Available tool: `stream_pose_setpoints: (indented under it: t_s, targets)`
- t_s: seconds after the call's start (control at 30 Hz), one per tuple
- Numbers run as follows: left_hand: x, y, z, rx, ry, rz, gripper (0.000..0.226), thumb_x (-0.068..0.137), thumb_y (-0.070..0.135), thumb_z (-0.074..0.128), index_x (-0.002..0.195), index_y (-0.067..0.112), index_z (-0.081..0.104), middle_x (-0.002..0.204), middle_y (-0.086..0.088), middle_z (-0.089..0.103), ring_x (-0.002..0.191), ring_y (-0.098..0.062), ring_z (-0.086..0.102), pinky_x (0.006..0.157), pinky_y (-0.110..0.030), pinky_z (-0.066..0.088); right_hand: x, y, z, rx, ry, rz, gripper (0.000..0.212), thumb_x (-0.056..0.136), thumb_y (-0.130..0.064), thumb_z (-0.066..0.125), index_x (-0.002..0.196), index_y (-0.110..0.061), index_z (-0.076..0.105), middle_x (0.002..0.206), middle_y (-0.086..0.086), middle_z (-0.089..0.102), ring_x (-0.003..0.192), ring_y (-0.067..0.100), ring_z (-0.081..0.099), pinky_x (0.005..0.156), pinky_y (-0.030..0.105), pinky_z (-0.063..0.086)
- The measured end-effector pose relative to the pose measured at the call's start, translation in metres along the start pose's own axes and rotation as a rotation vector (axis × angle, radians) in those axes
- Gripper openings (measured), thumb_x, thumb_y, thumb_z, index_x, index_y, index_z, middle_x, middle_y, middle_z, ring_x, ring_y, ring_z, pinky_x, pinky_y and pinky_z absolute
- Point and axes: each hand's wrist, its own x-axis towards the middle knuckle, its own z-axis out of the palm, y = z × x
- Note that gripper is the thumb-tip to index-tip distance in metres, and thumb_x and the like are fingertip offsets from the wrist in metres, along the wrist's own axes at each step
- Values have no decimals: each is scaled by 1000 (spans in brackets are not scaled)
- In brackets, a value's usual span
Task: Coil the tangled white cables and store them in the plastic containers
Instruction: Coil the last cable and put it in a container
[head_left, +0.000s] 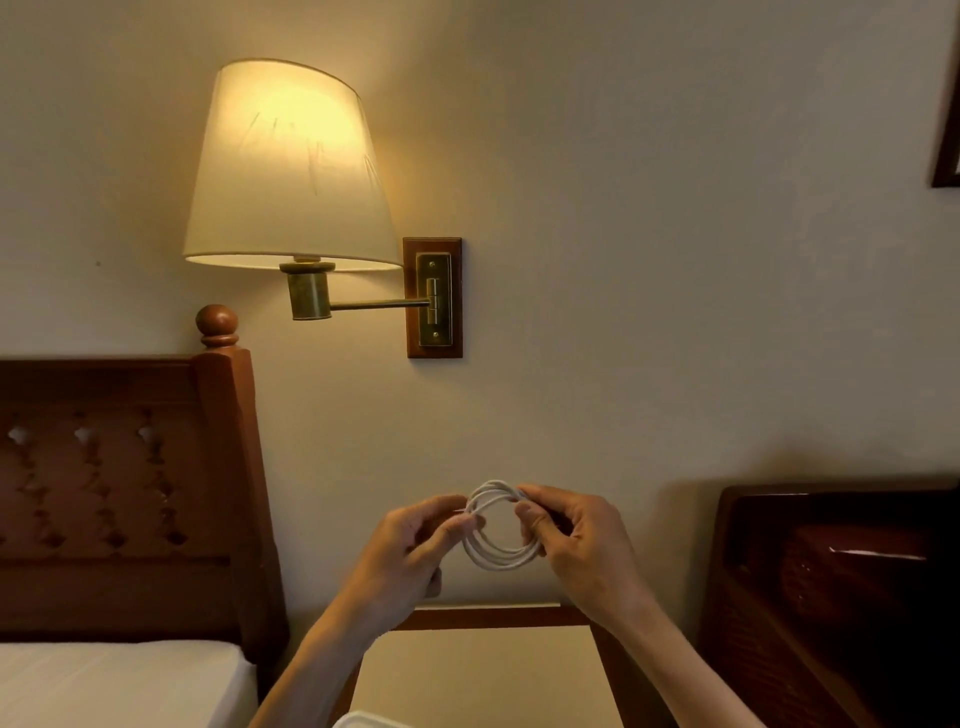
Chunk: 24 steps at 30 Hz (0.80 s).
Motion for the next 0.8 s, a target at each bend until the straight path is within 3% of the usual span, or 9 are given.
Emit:
stream_pose_setpoints:
  t_s: [0.07, 0.13, 0.2, 0.33, 0.43, 0.53, 0.63, 0.7, 0.8]
  targets:
    - [-6, -1, -6, 263, 74, 98, 18, 89, 31, 61, 95, 21, 75, 60, 7, 54, 43, -7, 38, 43, -21, 33, -1, 1, 1, -129, 5, -61, 25, 93, -18, 63, 103, -41, 68, 74, -10, 69, 74, 9, 63, 68, 26, 55]
    - [-9, 2, -10, 581, 167, 248, 17, 87, 34, 61, 87, 25, 75, 64, 19, 63, 54, -4, 54, 51, -12, 38, -1, 2, 3, -288, 38, -157, 19, 93, -18, 63, 108, -24, 74, 79, -3, 70, 73, 15, 62, 67, 33, 54]
    - [-12, 4, -15, 778, 186, 320, 15, 86, 36, 60, 86, 29, 73, 72, 21, 65, 66, -1, 59, 57, -14, 44, -1, 6, 1, -368, 30, -194, 19, 94, -17, 62, 108, -18, 74, 82, 1, 71, 73, 17, 63, 67, 37, 53]
    - [-7, -2, -25, 1088, 366, 454, 9, 80, 31, 68, 85, 31, 75, 93, 10, 61, 79, -8, 51, 63, -30, 46, -1, -4, -1, -106, -132, 21, 21, 95, -14, 59, 105, -26, 73, 78, -4, 70, 69, 11, 63, 62, 23, 54]
    - [-5, -8, -21, 769, 290, 415, 14, 84, 26, 67, 92, 23, 78, 89, 8, 68, 73, -5, 60, 59, -26, 51, 0, -13, -2, 211, -241, 225, 25, 99, -12, 52, 97, -14, 76, 64, -1, 58, 56, 7, 48, 54, 19, 43]
    - [-11, -4, -4, 57, 179, 41, 17, 85, 1, 66, 87, 11, 79, 79, -13, 72, 68, -21, 59, 57, -27, 49, 0, -15, 2, 296, -207, 255, 24, 98, -13, 52, 98, -12, 76, 65, 1, 60, 57, 9, 51, 56, 20, 45]
    - [-16, 8, 12, -447, 175, -309, 17, 76, 12, 65, 79, 3, 78, 79, -18, 69, 70, -24, 61, 67, -32, 51, 0, -13, 10, 203, -118, 165, 19, 95, -14, 58, 101, -20, 75, 66, -3, 65, 59, 9, 56, 57, 25, 52]
    - [-19, 13, 17, -643, 115, -400, 17, 76, 17, 65, 80, 4, 76, 81, -13, 66, 70, -21, 59, 67, -35, 45, 0, -9, 15, 54, -22, 60, 21, 93, -15, 62, 102, -31, 72, 65, -7, 66, 59, 8, 59, 59, 28, 53]
    - [-20, 14, 17, -889, 39, -461, 24, 79, 31, 61, 83, 10, 71, 93, -10, 69, 81, -24, 61, 67, -37, 41, -3, -2, 18, -226, 127, -196, 25, 89, -11, 67, 111, -22, 72, 69, -14, 66, 64, 4, 60, 58, 9, 45]
